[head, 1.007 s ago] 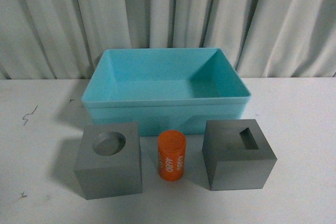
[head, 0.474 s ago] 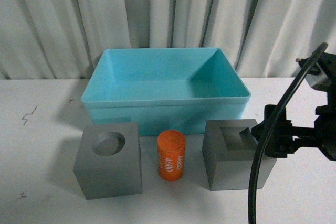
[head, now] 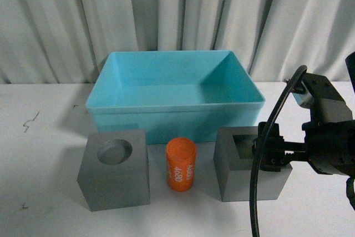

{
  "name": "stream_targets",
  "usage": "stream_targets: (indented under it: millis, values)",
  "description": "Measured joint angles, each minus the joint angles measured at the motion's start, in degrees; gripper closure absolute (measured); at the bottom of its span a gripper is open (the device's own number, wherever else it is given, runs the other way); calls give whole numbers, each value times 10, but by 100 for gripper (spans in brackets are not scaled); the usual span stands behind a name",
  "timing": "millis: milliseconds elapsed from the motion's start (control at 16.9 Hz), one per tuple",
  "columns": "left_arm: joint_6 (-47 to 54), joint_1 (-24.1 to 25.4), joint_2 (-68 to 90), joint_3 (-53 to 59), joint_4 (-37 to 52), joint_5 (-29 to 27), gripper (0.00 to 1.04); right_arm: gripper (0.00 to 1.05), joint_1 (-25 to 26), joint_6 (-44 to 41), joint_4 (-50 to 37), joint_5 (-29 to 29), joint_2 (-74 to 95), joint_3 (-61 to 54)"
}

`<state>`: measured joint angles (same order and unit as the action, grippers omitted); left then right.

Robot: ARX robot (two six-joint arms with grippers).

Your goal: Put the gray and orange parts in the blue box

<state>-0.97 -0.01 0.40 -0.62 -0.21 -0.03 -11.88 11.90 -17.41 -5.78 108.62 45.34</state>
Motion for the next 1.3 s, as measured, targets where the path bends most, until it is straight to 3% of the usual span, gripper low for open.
stream_targets:
  millis: [355,414,592,711,888,1125,1303]
  values:
    - [0,0,0,0,0,0,7,79,-7,6,20,28,-32,-16]
    - [0,0,0,0,0,0,7,85,-7,6,36,30,-68,-37]
    - [0,0,0,0,0,0,7,86,18,-1,97,-2,-226,-14]
    - [0,0,0,0,0,0,7,86,42,-25,70,-9,-239,115]
    - [0,0,0,0,0,0,7,86,39,-37,98,-13,-100,296]
    - [0,0,0,0,0,0,7,86,-22,-33,217,0,138,534]
    - [0,0,0,0,0,0,7,86,-35,-8,279,53,231,645]
